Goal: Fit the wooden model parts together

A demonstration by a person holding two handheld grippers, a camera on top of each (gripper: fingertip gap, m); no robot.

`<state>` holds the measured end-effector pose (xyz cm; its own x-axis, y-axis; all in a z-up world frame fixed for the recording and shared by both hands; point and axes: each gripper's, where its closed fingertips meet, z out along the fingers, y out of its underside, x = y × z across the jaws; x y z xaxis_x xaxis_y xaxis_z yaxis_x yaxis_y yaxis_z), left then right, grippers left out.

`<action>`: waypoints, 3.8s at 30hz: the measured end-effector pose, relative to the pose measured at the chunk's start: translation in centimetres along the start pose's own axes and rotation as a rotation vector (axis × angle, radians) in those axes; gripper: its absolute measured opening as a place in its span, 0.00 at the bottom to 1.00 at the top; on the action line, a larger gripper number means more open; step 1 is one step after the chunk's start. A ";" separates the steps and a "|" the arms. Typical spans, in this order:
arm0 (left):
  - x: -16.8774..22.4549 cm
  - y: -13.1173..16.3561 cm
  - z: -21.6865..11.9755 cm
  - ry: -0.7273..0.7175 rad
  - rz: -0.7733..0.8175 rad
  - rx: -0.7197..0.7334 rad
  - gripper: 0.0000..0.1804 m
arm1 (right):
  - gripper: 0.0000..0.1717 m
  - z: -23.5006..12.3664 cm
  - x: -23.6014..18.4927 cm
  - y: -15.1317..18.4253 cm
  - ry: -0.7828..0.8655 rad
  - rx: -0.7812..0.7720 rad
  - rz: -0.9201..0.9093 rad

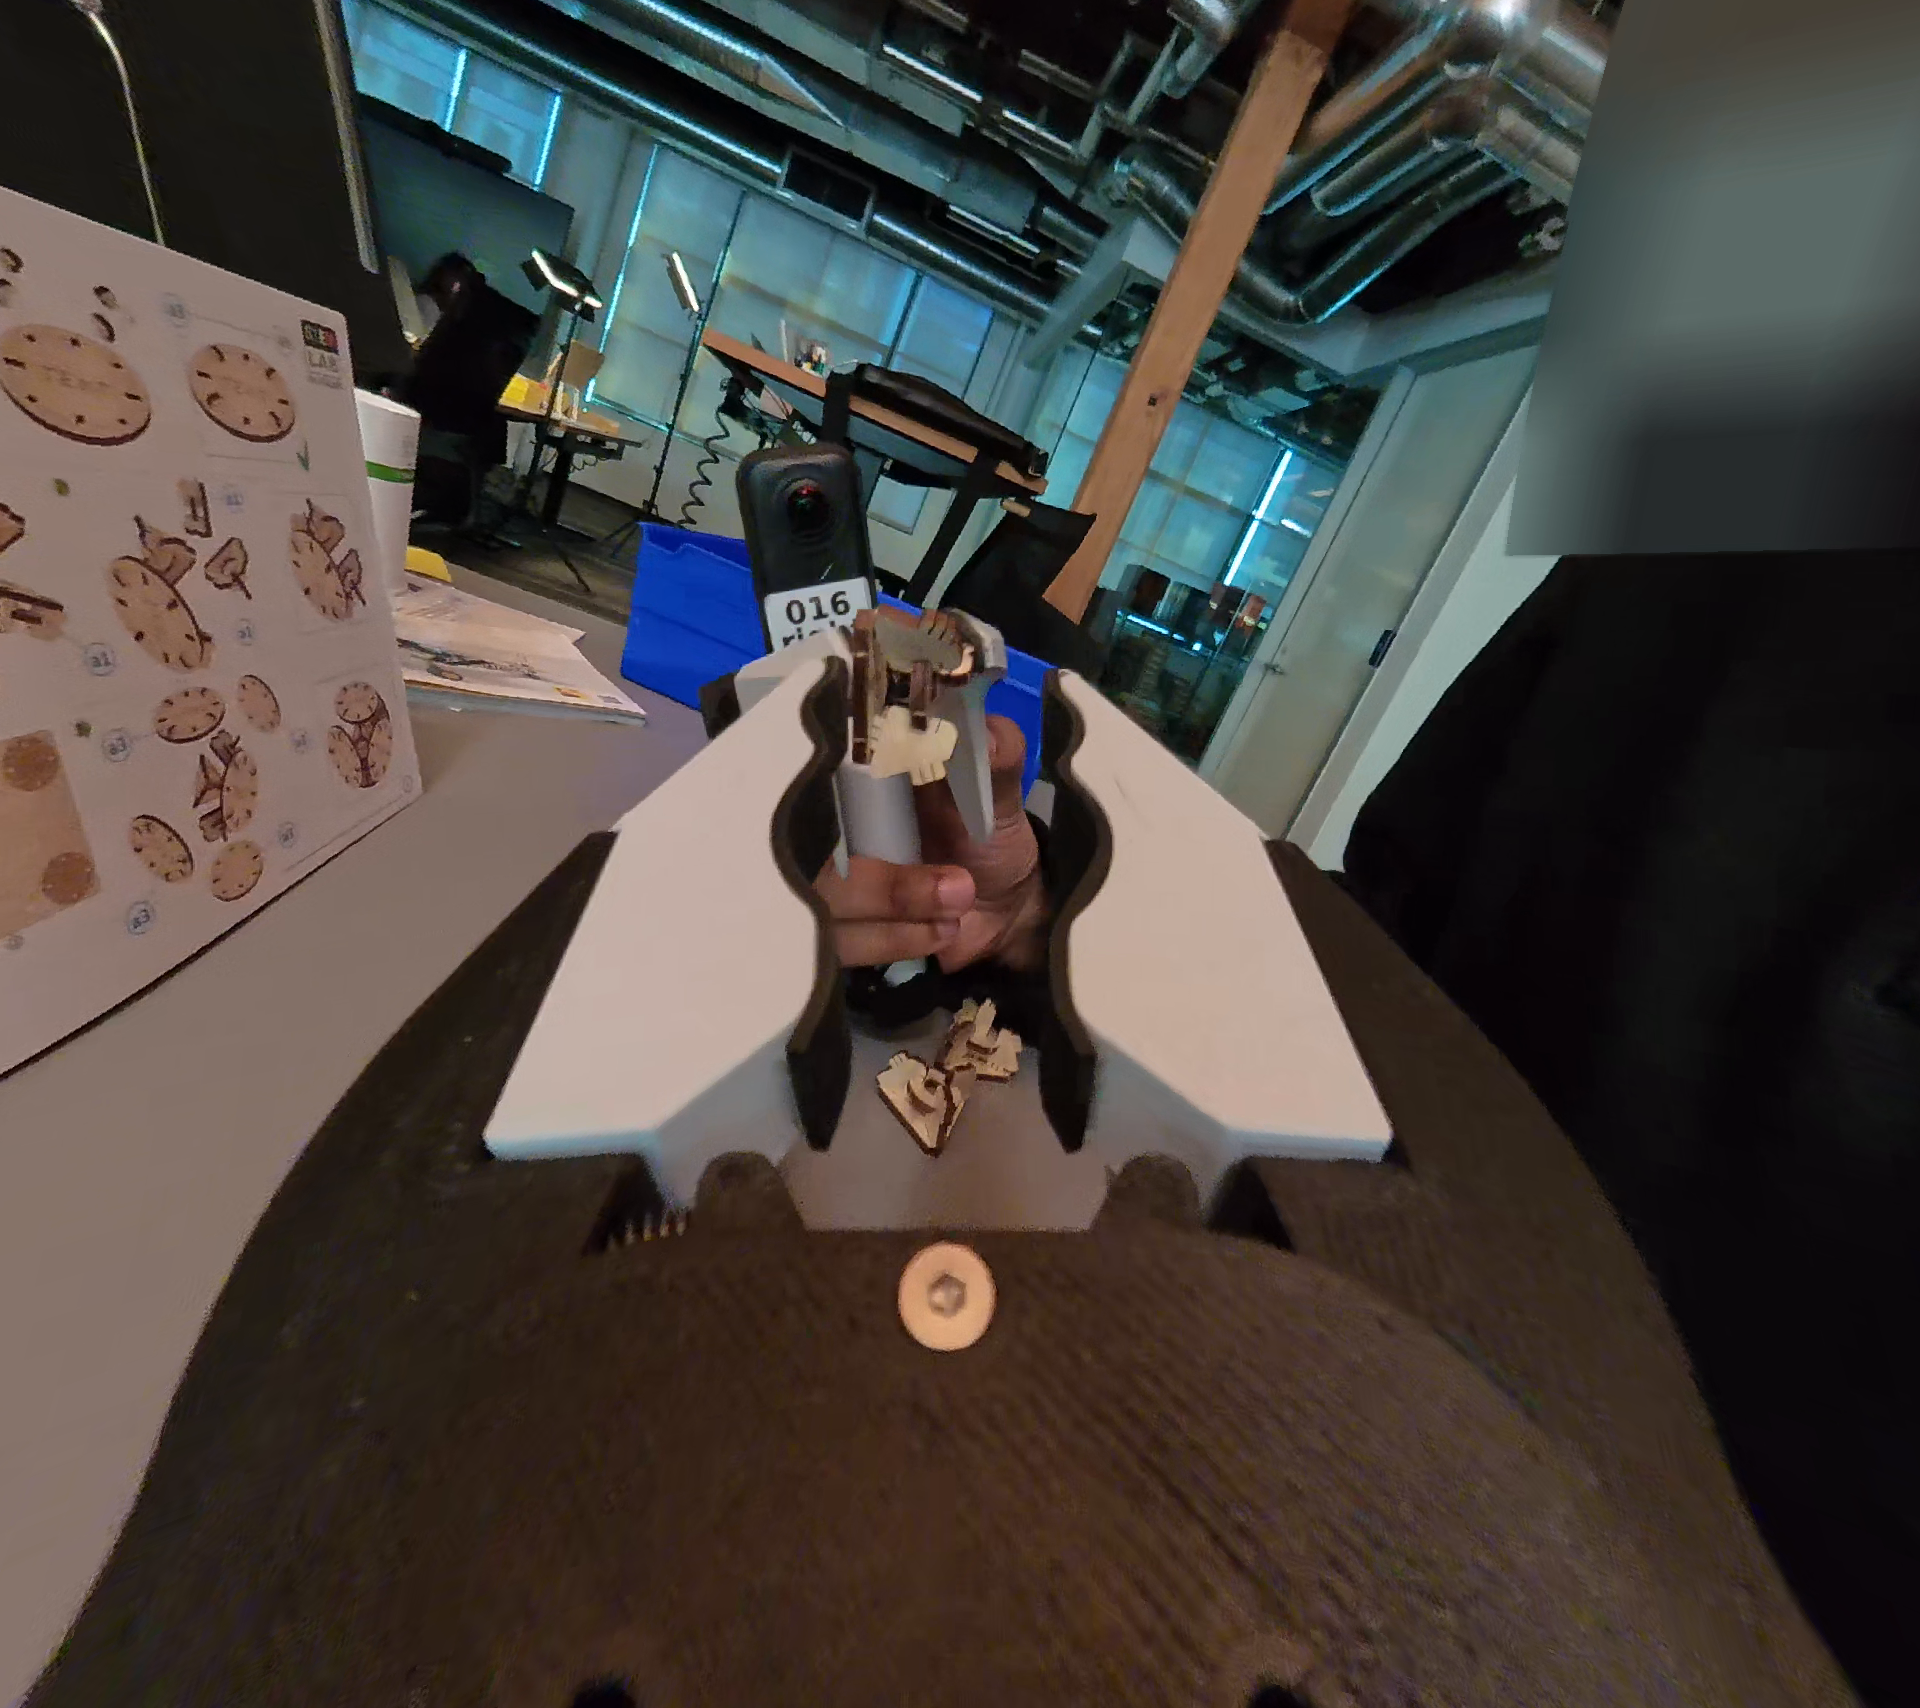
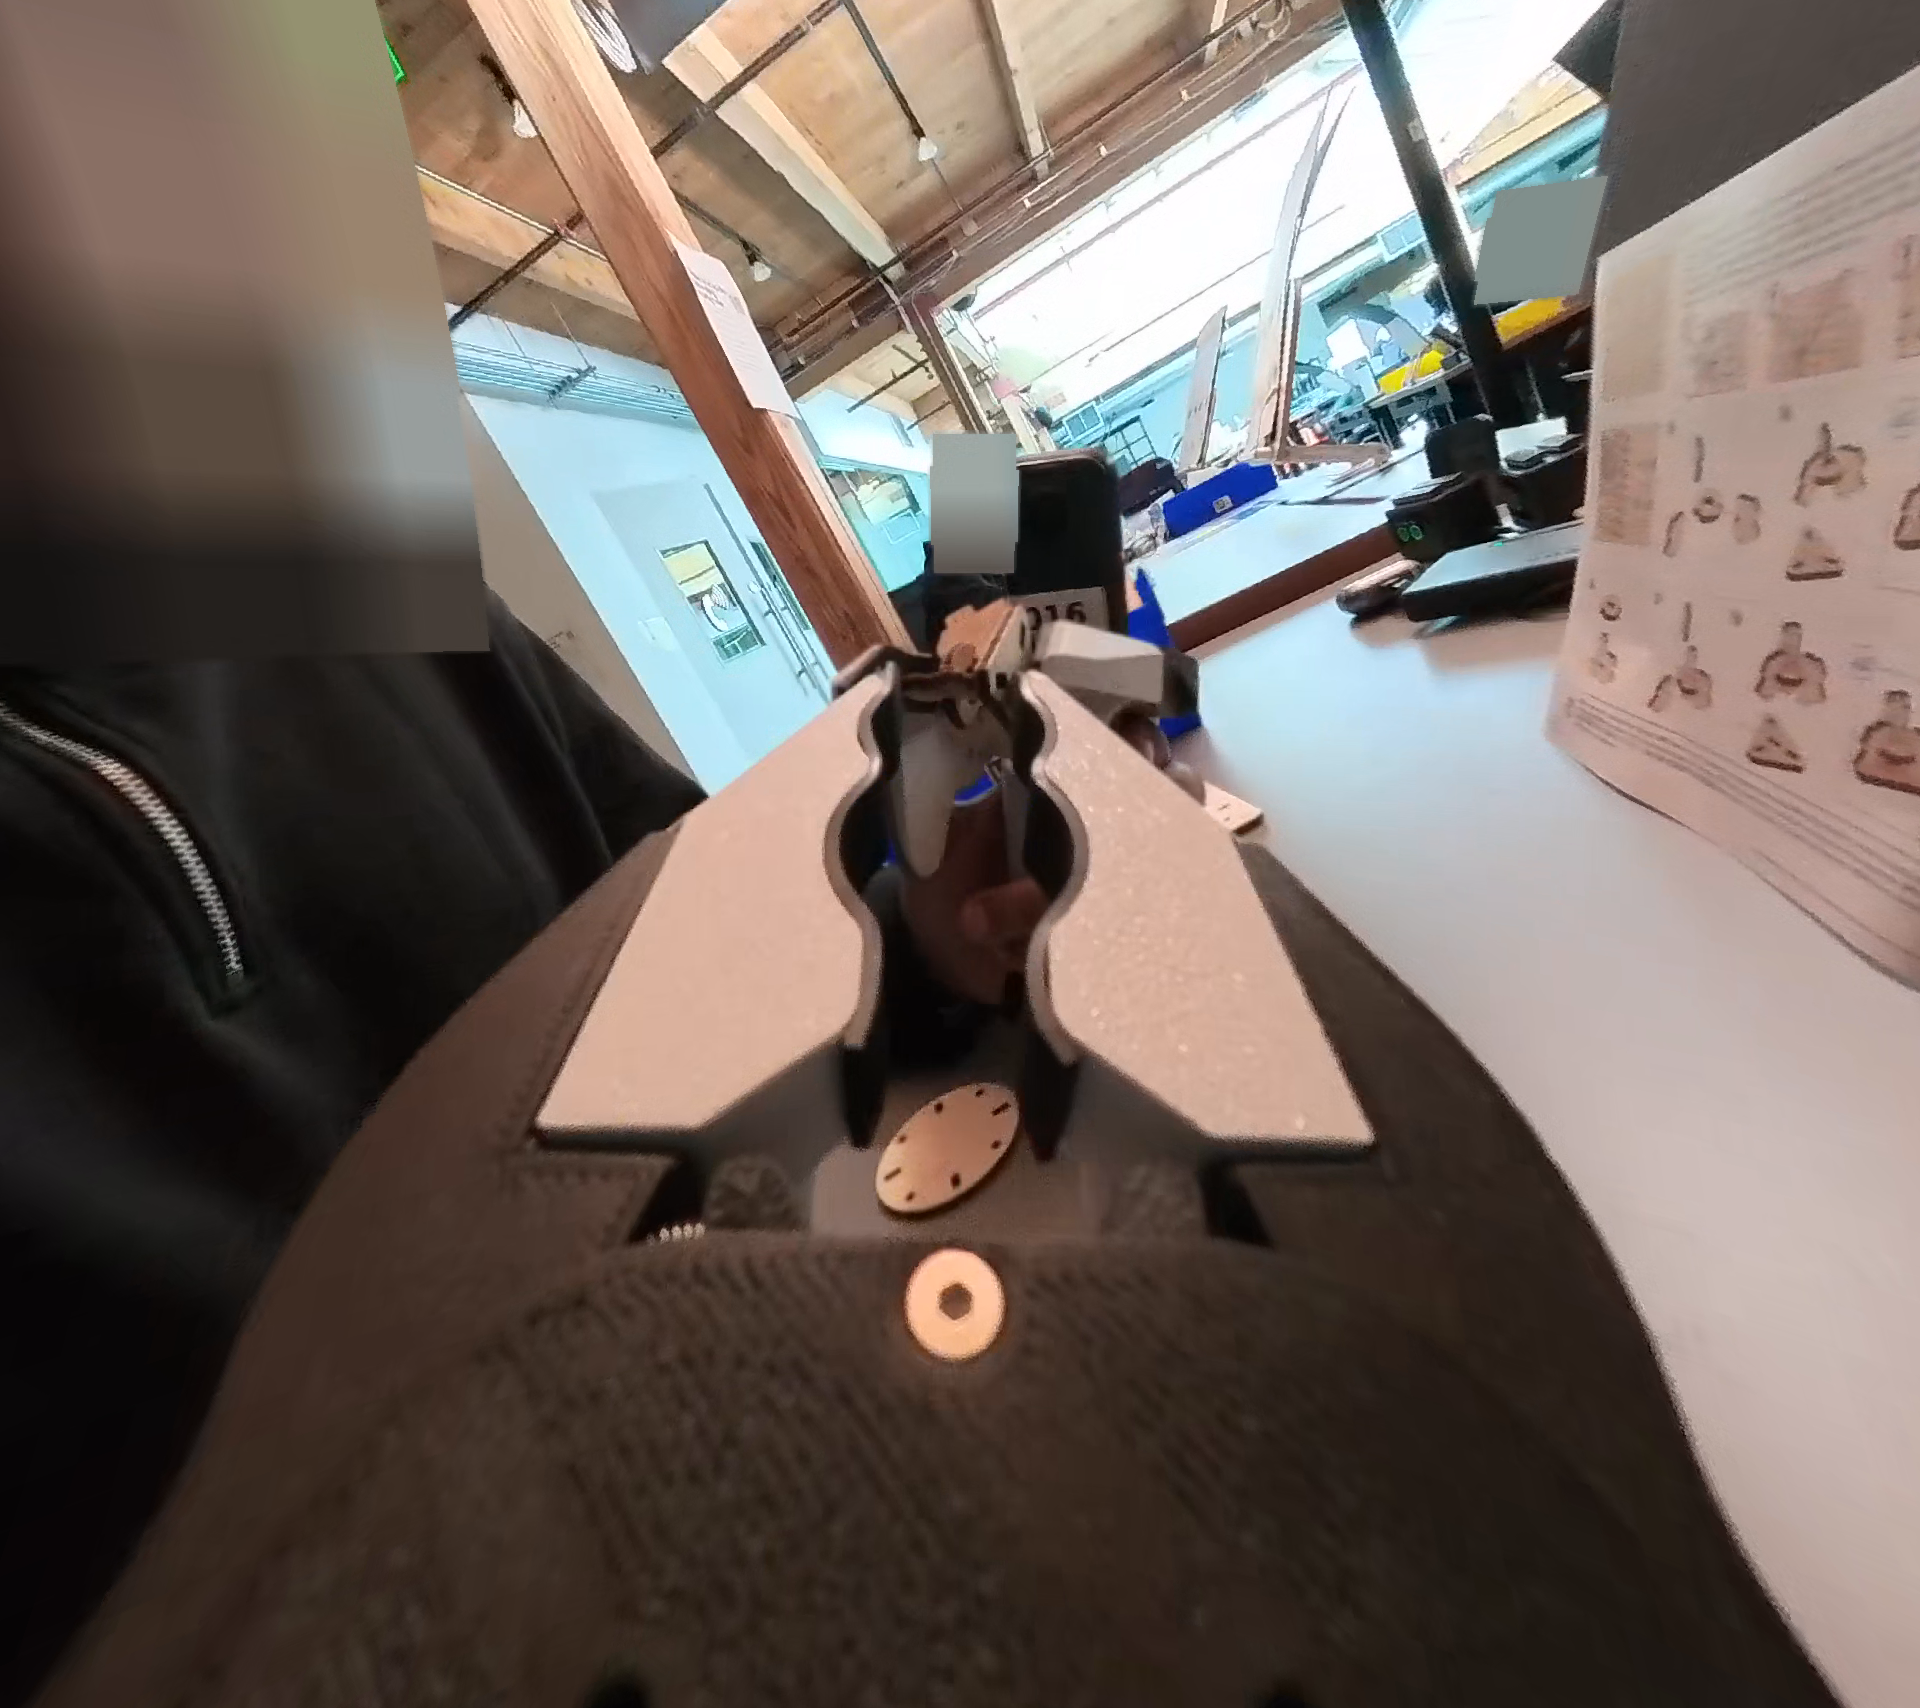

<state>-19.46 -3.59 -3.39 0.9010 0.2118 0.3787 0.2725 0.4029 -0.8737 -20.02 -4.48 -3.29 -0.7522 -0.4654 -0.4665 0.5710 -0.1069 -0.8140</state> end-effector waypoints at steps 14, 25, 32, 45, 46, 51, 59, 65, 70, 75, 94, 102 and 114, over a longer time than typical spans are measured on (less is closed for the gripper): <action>-0.9 -0.1 -0.2 -0.061 0.007 0.005 0.11 | 0.10 0.3 0.5 0.4 0.028 -0.017 -0.012; -1.1 -0.4 -0.5 -0.071 -0.038 0.028 0.10 | 0.10 0.6 0.8 0.3 0.049 0.000 -0.007; -1.0 -0.7 -0.6 -0.077 -0.046 0.032 0.10 | 0.09 0.9 0.7 0.2 0.083 -0.005 -0.068; -0.9 -0.7 -0.6 -0.068 -0.042 0.017 0.10 | 0.09 0.7 0.7 0.1 0.072 0.013 -0.074; -0.9 -0.7 -0.5 -0.067 -0.043 0.016 0.10 | 0.09 0.7 0.6 0.0 0.071 0.012 -0.082; -0.7 -0.8 -0.5 -0.062 -0.055 0.041 0.10 | 0.09 0.8 0.4 -0.1 0.104 0.008 -0.164; -0.6 -0.7 -0.4 -0.054 -0.083 0.056 0.10 | 0.09 0.7 0.4 0.0 0.144 -0.016 -0.242; -0.6 -0.7 -0.4 -0.043 -0.095 0.058 0.10 | 0.09 0.7 0.4 0.1 0.153 -0.028 -0.250; -0.9 -0.7 -0.8 -0.059 -0.070 0.043 0.10 | 0.09 0.9 0.7 0.1 0.118 0.005 -0.184; -0.6 -0.6 -0.6 -0.087 0.011 0.007 0.10 | 0.09 0.8 0.3 0.1 0.059 0.024 -0.113; -1.6 0.7 -0.3 -0.367 0.416 -0.200 0.10 | 0.05 -0.1 1.8 0.2 0.031 0.035 0.177; -2.9 1.1 -0.4 -0.555 0.631 -0.299 0.10 | 0.04 -0.7 2.8 0.7 0.051 0.025 0.308; -4.1 1.0 -1.3 -0.646 0.702 -0.327 0.10 | 0.00 -0.8 3.0 0.9 0.039 0.030 0.381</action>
<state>-22.47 -5.24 -6.21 0.5640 0.7885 -0.2454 -0.0829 -0.2416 -0.9668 -22.06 -5.26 -5.71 -0.4954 -0.4430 -0.7472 0.8211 0.0418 -0.5692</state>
